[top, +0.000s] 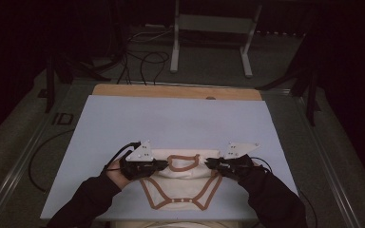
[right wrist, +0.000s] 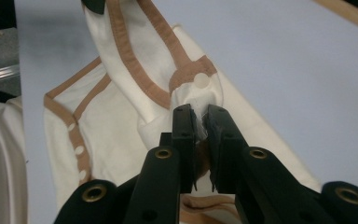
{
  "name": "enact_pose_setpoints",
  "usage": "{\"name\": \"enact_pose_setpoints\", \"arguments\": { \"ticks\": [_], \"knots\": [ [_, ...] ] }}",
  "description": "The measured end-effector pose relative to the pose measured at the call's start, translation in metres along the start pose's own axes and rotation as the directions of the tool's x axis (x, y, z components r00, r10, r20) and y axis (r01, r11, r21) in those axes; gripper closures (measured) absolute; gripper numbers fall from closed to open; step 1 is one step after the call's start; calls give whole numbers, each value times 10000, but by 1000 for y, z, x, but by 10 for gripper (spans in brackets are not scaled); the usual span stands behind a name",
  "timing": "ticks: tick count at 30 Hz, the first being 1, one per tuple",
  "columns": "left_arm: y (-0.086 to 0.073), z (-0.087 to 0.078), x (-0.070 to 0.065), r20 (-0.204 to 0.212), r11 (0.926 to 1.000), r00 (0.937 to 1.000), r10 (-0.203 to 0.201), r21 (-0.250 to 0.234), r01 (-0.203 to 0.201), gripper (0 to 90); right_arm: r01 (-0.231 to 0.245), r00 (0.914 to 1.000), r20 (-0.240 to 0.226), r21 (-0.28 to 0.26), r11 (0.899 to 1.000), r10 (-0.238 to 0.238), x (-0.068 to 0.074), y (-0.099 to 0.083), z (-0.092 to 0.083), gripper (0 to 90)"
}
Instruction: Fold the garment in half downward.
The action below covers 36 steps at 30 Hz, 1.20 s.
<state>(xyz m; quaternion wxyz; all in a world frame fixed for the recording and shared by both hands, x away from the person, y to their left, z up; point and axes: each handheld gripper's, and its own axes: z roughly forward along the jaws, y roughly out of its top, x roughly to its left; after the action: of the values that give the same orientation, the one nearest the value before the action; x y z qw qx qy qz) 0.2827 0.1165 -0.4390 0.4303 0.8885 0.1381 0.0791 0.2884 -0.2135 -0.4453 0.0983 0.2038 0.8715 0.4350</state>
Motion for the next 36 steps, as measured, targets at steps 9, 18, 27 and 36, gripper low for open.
{"name": "enact_pose_setpoints", "arguments": {
  "ticks": [9, 18, 27, 36],
  "knots": [
    [-16, 11, -11, 309, 9993, 9993, -232, 289, 223, 875, -146, 9992, -362, 280, 9995, 156, 10, -15, 7, 827],
    [-28, 17, -22, 573, 9977, 9981, -224, 645, 187, 875, -85, 9966, -815, 656, 9978, 138, 22, -26, 11, 827],
    [-43, 19, -32, 888, 9940, 9951, -445, 1034, 352, 874, -184, 9910, -1299, 1119, 9936, 330, 27, -42, 15, 825],
    [-58, 24, -34, 1022, 9879, 9912, -839, 1387, 693, 870, -361, 9892, -1360, 1414, 9893, 555, 32, -55, 19, 820]
  ]
}}
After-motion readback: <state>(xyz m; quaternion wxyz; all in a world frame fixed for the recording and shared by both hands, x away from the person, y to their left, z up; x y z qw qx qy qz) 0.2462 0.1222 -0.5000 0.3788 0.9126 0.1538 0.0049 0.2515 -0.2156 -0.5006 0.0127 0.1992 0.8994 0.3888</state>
